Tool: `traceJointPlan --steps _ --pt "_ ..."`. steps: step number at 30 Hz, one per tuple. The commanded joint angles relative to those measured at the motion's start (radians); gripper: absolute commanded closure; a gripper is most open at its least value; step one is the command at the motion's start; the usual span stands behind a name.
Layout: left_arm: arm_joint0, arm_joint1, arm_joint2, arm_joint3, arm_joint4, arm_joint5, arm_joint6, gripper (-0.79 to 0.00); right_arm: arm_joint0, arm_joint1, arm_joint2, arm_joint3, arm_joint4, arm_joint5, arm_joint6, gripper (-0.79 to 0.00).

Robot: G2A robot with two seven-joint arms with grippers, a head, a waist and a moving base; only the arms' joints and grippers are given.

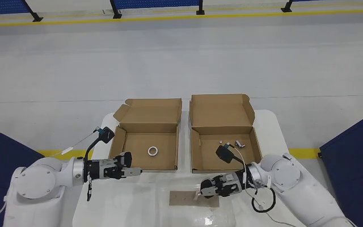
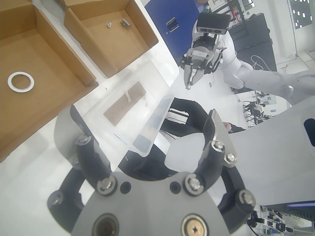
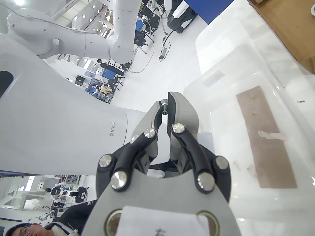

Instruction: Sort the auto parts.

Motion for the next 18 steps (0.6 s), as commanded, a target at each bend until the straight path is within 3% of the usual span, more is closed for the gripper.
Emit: traceJointPlan --steps 1,7,12,18 --pt "0.000 0.000 0.000 0.000 0.000 0.000 0.000 -0.785 0.000 0.000 0.000 0.000 0.000 0.000 0.000 0.000" --pt "0.000 0.000 0.000 0.000 0.000 0.000 0.000 -0.785 -0.013 0.002 0.008 -0.031 0.197 0.012 0.012 0.000" --pt "0.000 0.000 0.000 0.000 0.000 0.000 0.000 -0.785 -0.002 0.010 0.022 -0.078 0.469 0.074 0.074 0.000" --pt "0.000 0.000 0.000 0.000 0.000 0.000 0.000 -0.785 0.025 0.001 0.046 -0.090 0.678 0.169 0.169 0.000"
